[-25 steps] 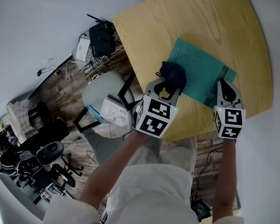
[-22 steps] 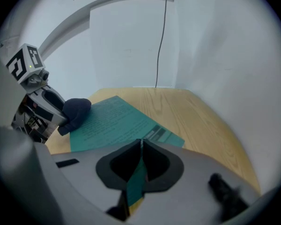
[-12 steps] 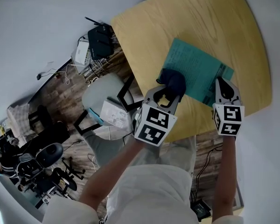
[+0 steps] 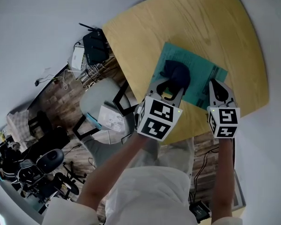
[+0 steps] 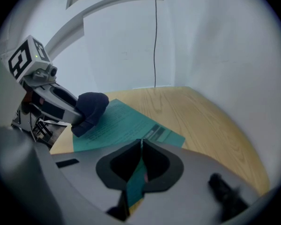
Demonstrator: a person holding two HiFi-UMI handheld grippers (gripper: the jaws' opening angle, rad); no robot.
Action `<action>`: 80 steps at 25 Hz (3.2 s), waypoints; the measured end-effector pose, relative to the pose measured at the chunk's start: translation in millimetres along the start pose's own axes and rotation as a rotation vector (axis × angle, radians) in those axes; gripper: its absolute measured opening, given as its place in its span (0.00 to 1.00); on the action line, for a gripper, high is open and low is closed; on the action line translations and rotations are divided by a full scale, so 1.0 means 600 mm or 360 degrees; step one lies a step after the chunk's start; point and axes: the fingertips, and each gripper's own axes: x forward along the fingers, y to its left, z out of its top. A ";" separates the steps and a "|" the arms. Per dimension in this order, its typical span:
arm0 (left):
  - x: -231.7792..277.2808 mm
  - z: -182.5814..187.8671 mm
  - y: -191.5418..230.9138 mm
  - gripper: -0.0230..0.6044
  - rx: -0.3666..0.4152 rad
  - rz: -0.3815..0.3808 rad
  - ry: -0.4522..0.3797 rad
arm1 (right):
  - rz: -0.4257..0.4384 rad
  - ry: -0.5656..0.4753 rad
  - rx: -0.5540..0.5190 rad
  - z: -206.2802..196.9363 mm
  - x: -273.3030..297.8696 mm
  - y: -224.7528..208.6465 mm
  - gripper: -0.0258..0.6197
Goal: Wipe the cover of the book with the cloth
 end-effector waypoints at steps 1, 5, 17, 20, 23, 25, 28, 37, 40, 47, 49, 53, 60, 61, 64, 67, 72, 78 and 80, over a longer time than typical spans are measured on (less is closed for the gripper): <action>0.006 0.006 0.001 0.26 0.0001 0.0004 -0.0001 | 0.0005 -0.0002 0.0001 0.001 0.000 0.000 0.09; 0.025 0.031 -0.001 0.26 -0.0002 0.0004 -0.0015 | 0.0028 -0.0005 0.0020 0.002 0.000 -0.003 0.09; 0.079 0.090 0.008 0.26 -0.0025 0.0003 -0.0029 | 0.0058 -0.0005 0.0047 0.004 -0.001 -0.003 0.09; 0.096 0.089 0.006 0.26 -0.0003 -0.0009 0.0009 | 0.0069 -0.0001 0.0049 0.004 0.000 -0.003 0.09; 0.104 0.081 0.001 0.26 0.0029 -0.0021 0.0023 | 0.0070 0.0001 0.0046 0.003 0.000 -0.004 0.09; 0.100 0.074 -0.001 0.26 0.0023 -0.0033 0.0023 | 0.0065 0.0002 0.0041 0.003 0.000 -0.004 0.09; 0.089 0.058 -0.003 0.26 0.0037 -0.0023 0.0033 | 0.0058 0.0002 0.0038 0.002 0.000 -0.004 0.09; 0.059 0.004 -0.033 0.26 0.0066 -0.0048 0.0067 | 0.0044 -0.0012 0.0038 0.001 -0.002 -0.007 0.09; 0.045 -0.017 -0.042 0.26 0.0056 -0.0053 0.0078 | 0.0038 -0.0015 0.0038 0.003 -0.002 -0.007 0.09; 0.017 -0.066 -0.064 0.26 0.0062 -0.0072 0.0119 | 0.0026 -0.0031 0.0062 0.001 -0.001 -0.006 0.09; 0.011 -0.078 -0.067 0.26 0.0078 -0.0069 0.0135 | 0.0050 -0.0030 0.0092 -0.001 -0.001 -0.006 0.09; 0.001 -0.092 -0.073 0.26 0.0095 -0.0065 0.0163 | 0.0102 -0.0002 0.0135 -0.001 -0.002 -0.006 0.09; -0.016 -0.062 -0.106 0.26 0.0115 -0.0129 0.0112 | 0.0072 -0.0065 0.0189 0.021 -0.035 -0.042 0.09; -0.016 -0.052 -0.112 0.26 0.0116 -0.0132 0.0096 | 0.0062 -0.0070 0.0200 0.022 -0.039 -0.050 0.09; -0.009 -0.019 -0.127 0.26 0.0120 -0.0145 0.0053 | 0.0046 -0.0071 0.0257 0.016 -0.049 -0.067 0.09; 0.005 0.009 -0.140 0.26 0.0145 -0.0156 0.0030 | 0.0048 -0.0069 0.0377 0.003 -0.058 -0.077 0.09; 0.036 0.059 -0.147 0.26 0.0175 -0.0152 -0.0003 | 0.0019 -0.0075 0.0457 -0.010 -0.077 -0.096 0.09; 0.090 0.088 -0.134 0.26 0.0210 -0.0120 0.0025 | -0.0008 -0.0089 0.0482 -0.013 -0.096 -0.116 0.09; 0.101 0.097 -0.126 0.26 0.0204 -0.0110 0.0030 | -0.0014 -0.0091 0.0471 -0.011 -0.099 -0.120 0.09</action>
